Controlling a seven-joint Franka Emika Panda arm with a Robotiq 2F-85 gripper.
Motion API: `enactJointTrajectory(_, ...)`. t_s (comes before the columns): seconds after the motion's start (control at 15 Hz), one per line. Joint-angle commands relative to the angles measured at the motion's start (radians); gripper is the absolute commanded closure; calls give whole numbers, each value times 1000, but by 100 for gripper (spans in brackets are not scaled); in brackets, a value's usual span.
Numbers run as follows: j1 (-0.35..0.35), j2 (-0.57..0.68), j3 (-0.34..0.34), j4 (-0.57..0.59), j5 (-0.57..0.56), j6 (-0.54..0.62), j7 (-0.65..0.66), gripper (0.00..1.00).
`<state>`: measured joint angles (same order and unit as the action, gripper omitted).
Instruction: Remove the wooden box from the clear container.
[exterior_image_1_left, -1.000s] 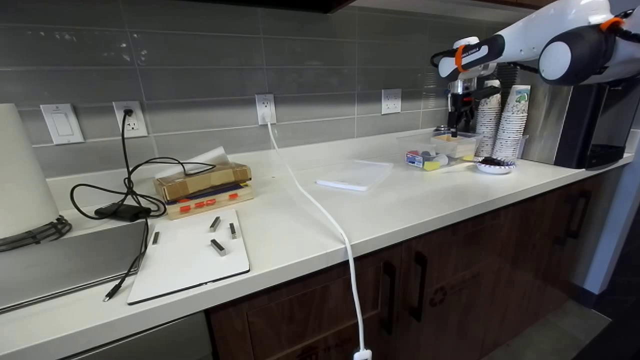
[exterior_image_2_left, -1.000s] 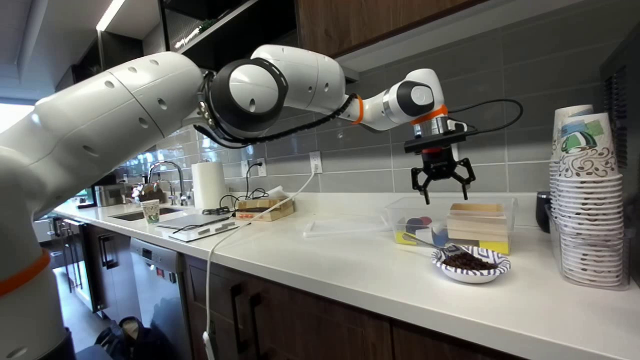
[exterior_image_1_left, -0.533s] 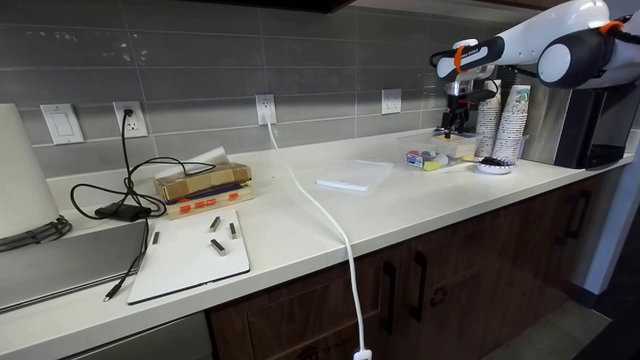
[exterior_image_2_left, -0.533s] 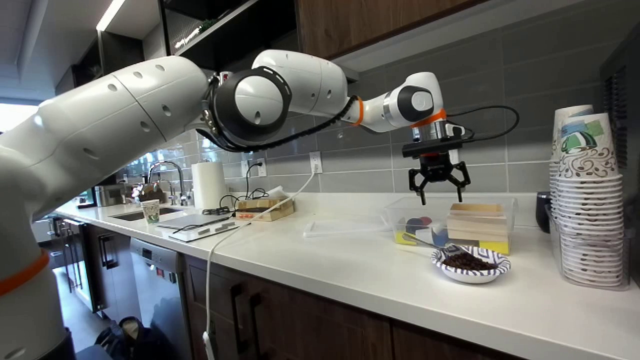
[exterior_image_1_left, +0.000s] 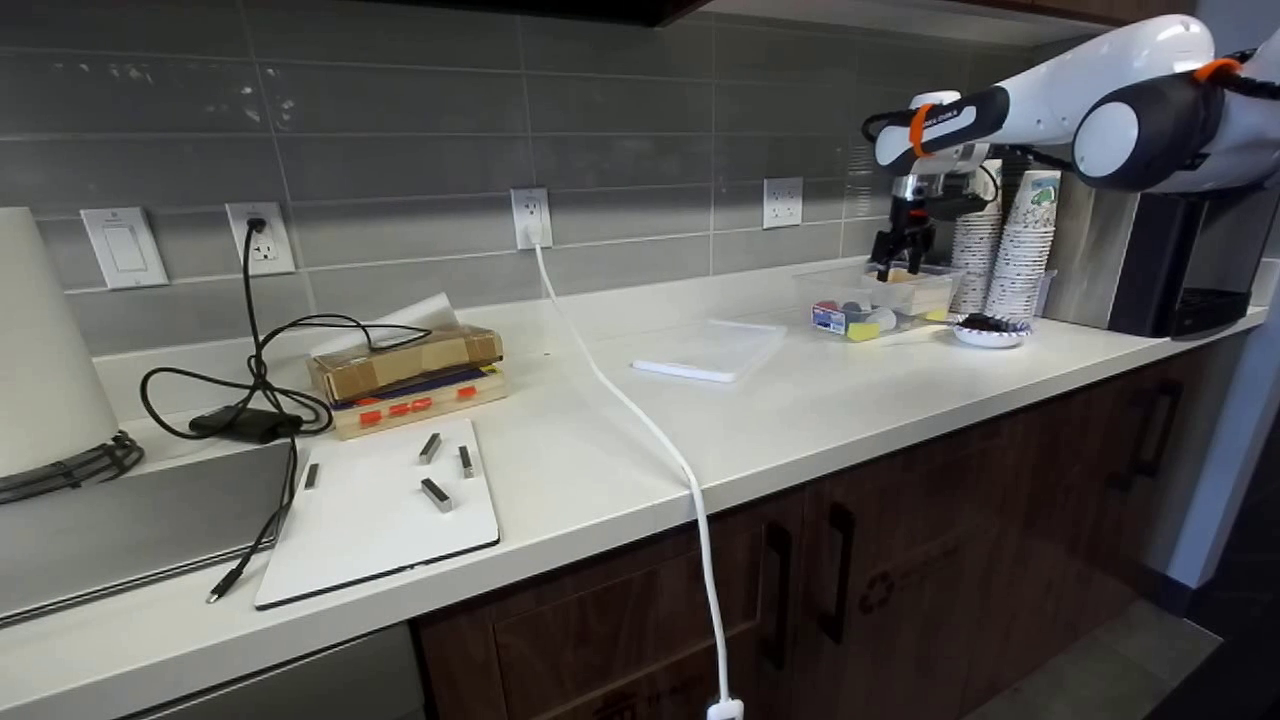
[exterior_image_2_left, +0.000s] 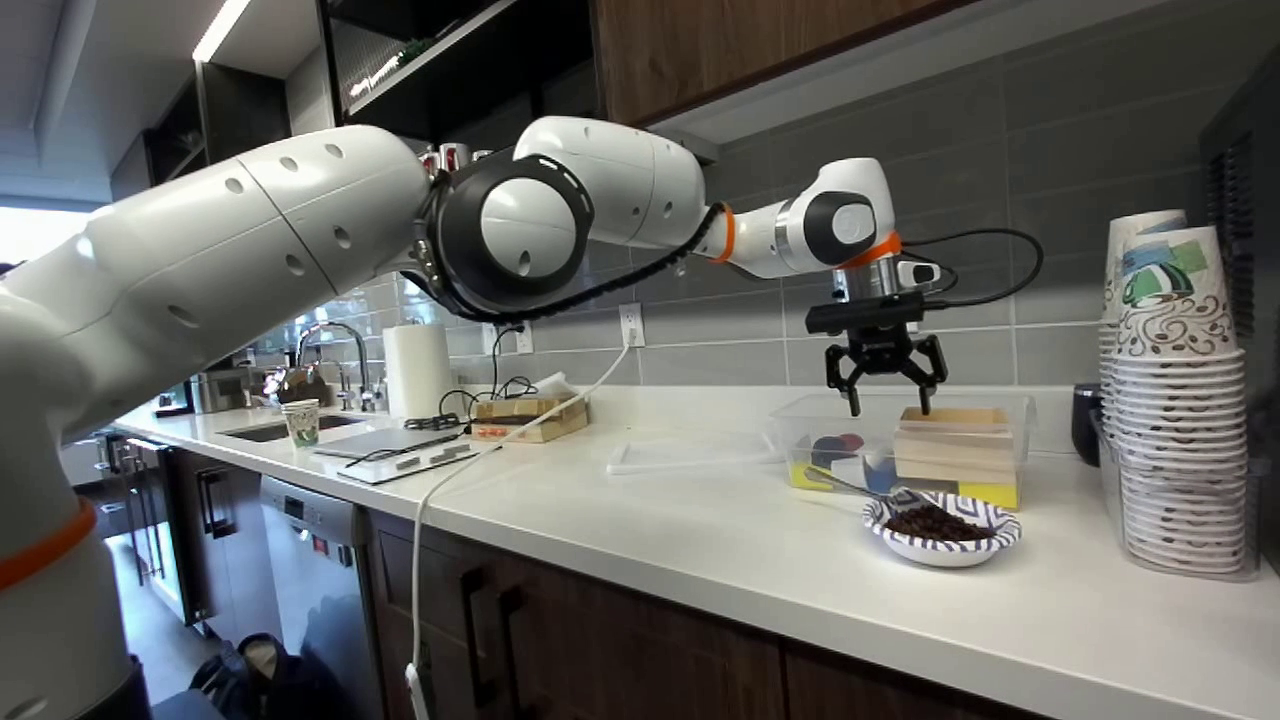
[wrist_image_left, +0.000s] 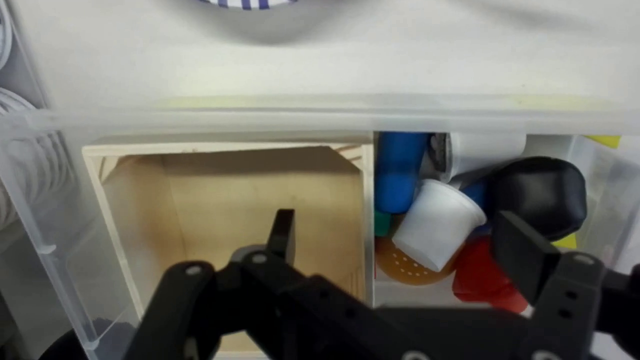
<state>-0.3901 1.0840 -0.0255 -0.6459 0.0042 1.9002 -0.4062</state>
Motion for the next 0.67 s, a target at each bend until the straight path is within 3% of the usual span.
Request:
enactJointTrajectory(0.0,-11,87,13,139,32,-2,43,0)
enactJointTrajectory(0.07,-12,91,14,143,32,0,50,25)
enactJointTrajectory(0.13,-12,95,14,146,32,1,56,26)
enactJointTrajectory(0.6,-17,118,15,152,34,5,90,81)
